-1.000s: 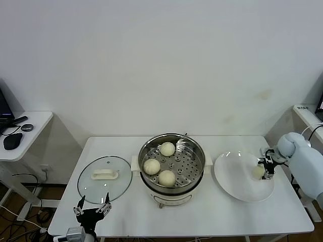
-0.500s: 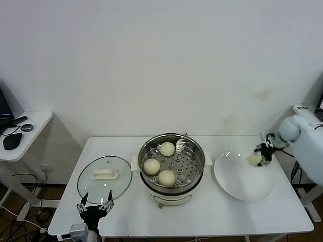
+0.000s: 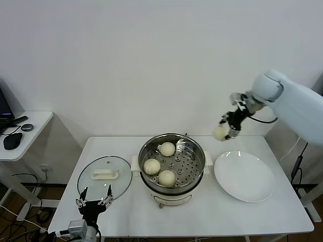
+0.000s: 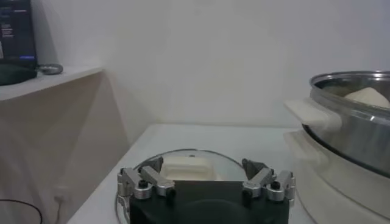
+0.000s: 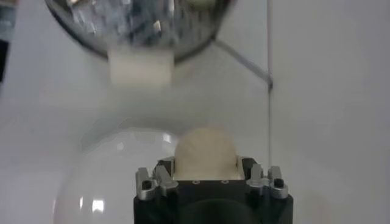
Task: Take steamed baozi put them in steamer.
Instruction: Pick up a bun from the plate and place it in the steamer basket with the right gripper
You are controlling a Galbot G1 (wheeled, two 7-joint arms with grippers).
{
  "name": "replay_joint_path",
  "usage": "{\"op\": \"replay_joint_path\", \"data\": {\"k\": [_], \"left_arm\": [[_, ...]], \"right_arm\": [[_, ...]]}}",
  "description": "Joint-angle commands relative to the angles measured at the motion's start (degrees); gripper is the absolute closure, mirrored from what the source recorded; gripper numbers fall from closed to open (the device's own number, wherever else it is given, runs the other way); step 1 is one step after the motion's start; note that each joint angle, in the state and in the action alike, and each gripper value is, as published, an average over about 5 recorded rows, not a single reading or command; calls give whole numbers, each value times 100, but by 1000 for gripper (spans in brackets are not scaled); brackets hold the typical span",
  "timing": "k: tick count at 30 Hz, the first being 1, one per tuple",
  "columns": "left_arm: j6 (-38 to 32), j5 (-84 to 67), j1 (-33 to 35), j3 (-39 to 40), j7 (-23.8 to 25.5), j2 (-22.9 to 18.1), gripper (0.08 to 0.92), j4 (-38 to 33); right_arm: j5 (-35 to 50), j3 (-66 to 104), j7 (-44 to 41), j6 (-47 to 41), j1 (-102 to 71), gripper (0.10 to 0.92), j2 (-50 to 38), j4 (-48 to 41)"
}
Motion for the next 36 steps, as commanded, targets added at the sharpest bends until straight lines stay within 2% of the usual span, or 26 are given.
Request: {"op": "replay_joint_path", "data": {"k": [1, 7, 19, 25, 36], "left_arm": [[-1, -27, -19, 4, 0, 2, 177, -46], [3, -95, -49, 7, 6, -28, 177, -124], [6, -169, -64, -25, 9, -38, 177, -193], [7, -179, -105, -22, 10, -44, 177, -151], [5, -214, -144, -48, 8, -35, 177, -52]], "right_arm": [[1511, -1354, 130, -714, 1177, 381, 578, 883], [1739, -1838, 460, -987, 1128, 381, 990, 1017], [548, -1859, 1093, -1212, 360, 381, 1208, 659], [472, -1745, 1514, -1575, 100, 380, 1260, 653], [362, -1698, 1601, -1850, -174, 380, 1338, 599]]}}
